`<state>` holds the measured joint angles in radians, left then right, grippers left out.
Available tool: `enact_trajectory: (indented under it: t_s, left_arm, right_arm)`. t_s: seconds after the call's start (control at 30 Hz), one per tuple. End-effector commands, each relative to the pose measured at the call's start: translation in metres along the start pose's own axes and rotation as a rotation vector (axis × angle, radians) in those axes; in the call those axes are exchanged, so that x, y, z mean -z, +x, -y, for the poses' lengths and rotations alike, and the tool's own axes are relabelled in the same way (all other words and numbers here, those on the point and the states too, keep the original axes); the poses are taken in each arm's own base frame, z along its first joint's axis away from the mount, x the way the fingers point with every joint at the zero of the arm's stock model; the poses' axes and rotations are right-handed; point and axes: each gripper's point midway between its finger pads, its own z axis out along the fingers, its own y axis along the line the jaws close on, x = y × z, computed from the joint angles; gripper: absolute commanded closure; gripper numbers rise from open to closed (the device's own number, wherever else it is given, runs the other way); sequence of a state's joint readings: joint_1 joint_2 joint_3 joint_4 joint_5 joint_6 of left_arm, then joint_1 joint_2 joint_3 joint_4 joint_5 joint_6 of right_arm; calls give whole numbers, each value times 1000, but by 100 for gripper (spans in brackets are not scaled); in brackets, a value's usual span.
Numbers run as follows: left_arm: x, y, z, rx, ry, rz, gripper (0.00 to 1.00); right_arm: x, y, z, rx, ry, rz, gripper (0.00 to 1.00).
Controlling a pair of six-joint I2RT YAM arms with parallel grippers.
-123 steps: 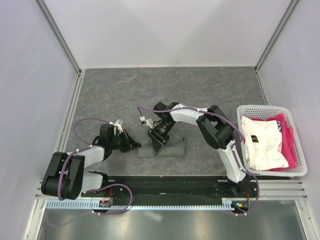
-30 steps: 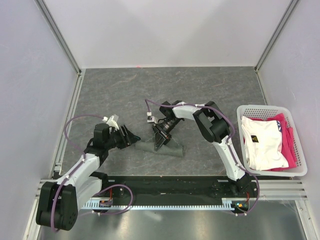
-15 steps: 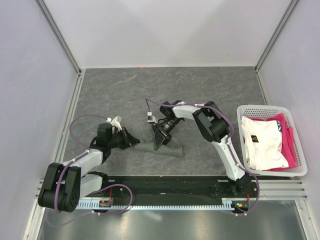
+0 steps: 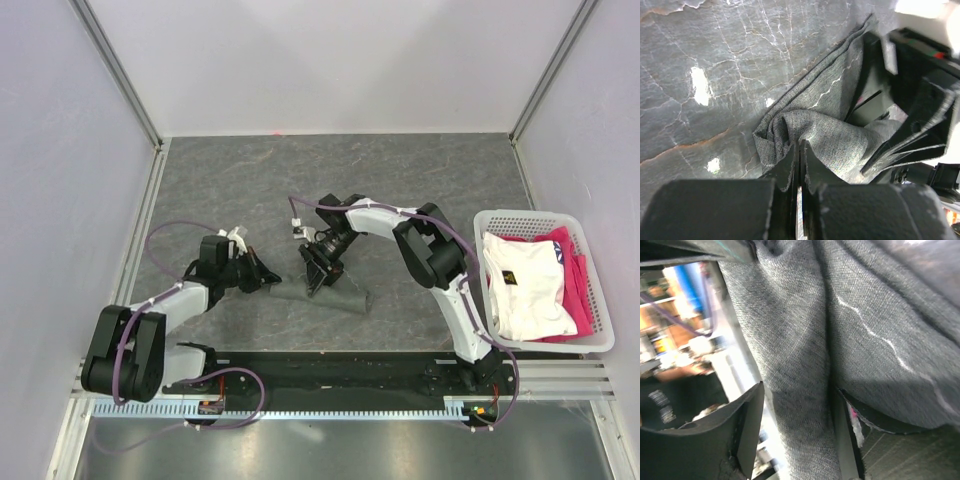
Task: Fold the napkin, place the utensils inside, and roll it up
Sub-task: Roll the napkin with the utensil
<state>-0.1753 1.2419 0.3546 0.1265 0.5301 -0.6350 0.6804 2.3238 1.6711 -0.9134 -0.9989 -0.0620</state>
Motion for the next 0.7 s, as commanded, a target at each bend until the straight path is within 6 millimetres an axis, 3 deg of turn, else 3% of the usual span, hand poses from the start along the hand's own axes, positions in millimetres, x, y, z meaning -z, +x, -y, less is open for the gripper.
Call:
enact_trajectory:
  t_s: [0.0,0.23,0.27,0.33,0.37,0.43,0.47,0.53,0.67]
  left_arm:
    - [-4,-3,5,12,-4,-46,98]
    - [-8,-2,5,45,-11,-87,98]
    - [-7,-3,6,47,-12,-87,98]
    - [-7,-5,6,49,-19,-90,98]
    - [-7,-5,6,59,-32,-101,98]
    - [-7,-5,4,66,-50,-116,98]
    - [-7,-7,6,69,-54,-123,98]
    - [-8,-7,4,72,-68,-137,98]
    - [-10,-11,6,71,-71,-154,98]
  right_arm:
    - [30,-32,13,148,262,119,36]
    - [65,-58,-6,285,412,302,34]
    - [69,-52,-16,323,419,321,32]
    - [77,-60,-24,402,476,390,30]
    - [79,-53,-33,454,515,404,29]
    - [91,-49,-33,519,660,458,29]
    - [83,-44,-40,570,698,450,28]
    - [88,-38,-41,648,824,483,28]
    - [62,-21,-50,769,934,443,27]
